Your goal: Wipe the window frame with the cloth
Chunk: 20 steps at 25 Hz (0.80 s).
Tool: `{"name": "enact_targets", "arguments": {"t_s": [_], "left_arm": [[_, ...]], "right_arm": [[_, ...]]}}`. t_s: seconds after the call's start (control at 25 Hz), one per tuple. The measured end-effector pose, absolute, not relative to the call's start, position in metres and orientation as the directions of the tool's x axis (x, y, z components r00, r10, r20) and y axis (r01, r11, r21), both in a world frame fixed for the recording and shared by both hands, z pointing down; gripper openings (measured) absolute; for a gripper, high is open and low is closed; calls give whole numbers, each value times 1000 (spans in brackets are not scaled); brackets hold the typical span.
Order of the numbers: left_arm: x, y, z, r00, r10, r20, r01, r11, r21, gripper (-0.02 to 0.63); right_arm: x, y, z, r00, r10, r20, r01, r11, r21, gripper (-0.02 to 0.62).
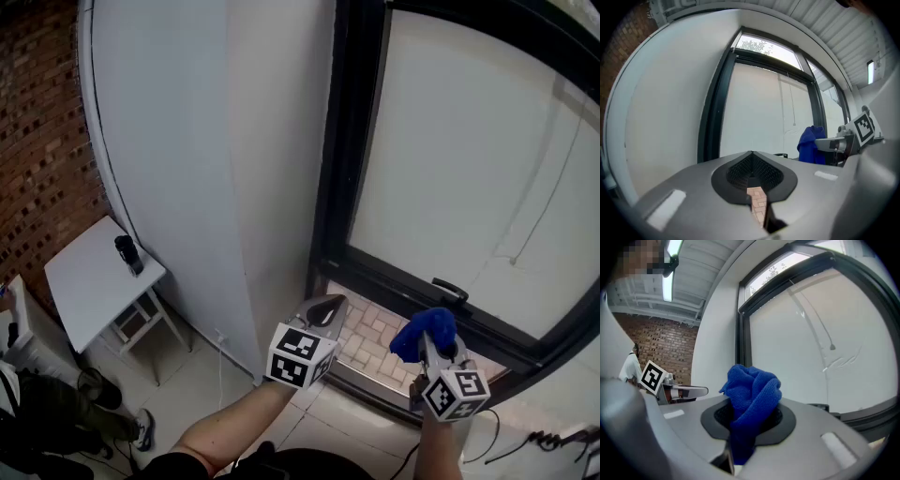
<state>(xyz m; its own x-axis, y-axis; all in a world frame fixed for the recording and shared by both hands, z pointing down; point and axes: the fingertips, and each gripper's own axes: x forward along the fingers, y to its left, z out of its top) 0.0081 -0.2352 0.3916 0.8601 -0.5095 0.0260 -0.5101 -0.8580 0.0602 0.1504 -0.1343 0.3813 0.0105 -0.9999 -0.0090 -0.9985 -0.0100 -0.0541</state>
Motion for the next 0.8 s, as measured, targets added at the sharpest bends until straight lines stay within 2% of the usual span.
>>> {"name": "enact_targets", "arguments": {"t_s": [0.36,0.8], "left_arm": [[-22,-259,394,847,-531,15,-531,-846,48,-8],[-41,-274,393,888,-459,8,-459,-888,26,-8]], "right_arm": [[95,-185,392,-71,-997,19,-996,70,-48,77],[58,-220,396,-29,-999,12,-999,29,-45,77]]}}
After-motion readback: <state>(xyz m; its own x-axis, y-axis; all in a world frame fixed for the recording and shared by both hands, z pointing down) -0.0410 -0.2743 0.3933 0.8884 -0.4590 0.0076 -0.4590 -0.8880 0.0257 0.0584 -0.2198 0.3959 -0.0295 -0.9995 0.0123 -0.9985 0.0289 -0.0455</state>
